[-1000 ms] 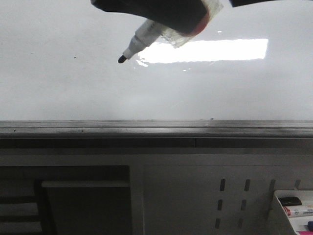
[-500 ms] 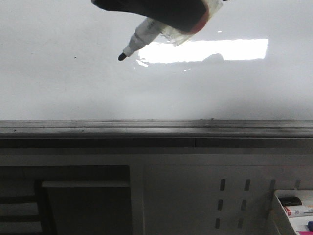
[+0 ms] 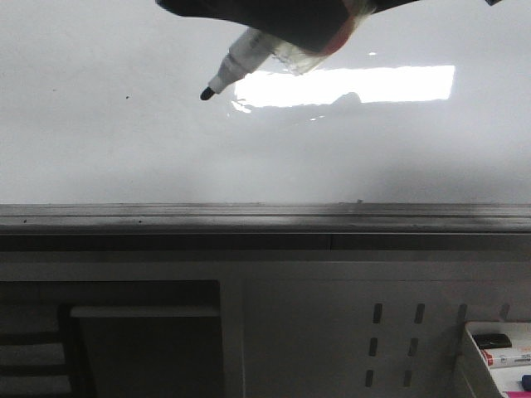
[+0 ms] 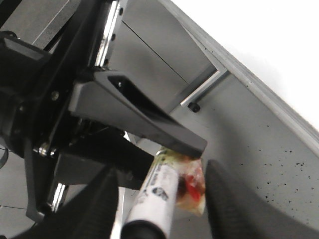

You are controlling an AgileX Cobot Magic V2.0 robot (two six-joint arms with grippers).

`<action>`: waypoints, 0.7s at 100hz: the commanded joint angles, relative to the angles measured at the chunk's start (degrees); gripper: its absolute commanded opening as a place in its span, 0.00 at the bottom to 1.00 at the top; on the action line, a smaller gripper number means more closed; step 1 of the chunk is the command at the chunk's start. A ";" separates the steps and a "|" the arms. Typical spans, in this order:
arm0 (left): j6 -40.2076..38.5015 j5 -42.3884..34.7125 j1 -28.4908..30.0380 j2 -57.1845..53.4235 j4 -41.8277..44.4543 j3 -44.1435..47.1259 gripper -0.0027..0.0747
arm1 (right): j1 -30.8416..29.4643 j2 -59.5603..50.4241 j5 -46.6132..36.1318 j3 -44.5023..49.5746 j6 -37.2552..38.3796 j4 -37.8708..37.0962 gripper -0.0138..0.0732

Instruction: Write number 4 on whiteboard

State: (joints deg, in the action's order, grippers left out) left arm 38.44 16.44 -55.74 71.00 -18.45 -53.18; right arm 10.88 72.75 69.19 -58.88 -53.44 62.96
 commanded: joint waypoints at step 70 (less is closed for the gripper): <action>-0.47 -4.20 3.30 -4.49 -2.22 -1.88 0.81 | 0.00 -1.20 0.49 -1.69 -0.79 3.73 0.09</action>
State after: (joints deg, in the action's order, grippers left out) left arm 38.30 15.84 -54.39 69.85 -18.50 -53.18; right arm 10.88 72.79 69.18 -58.88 -53.44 62.42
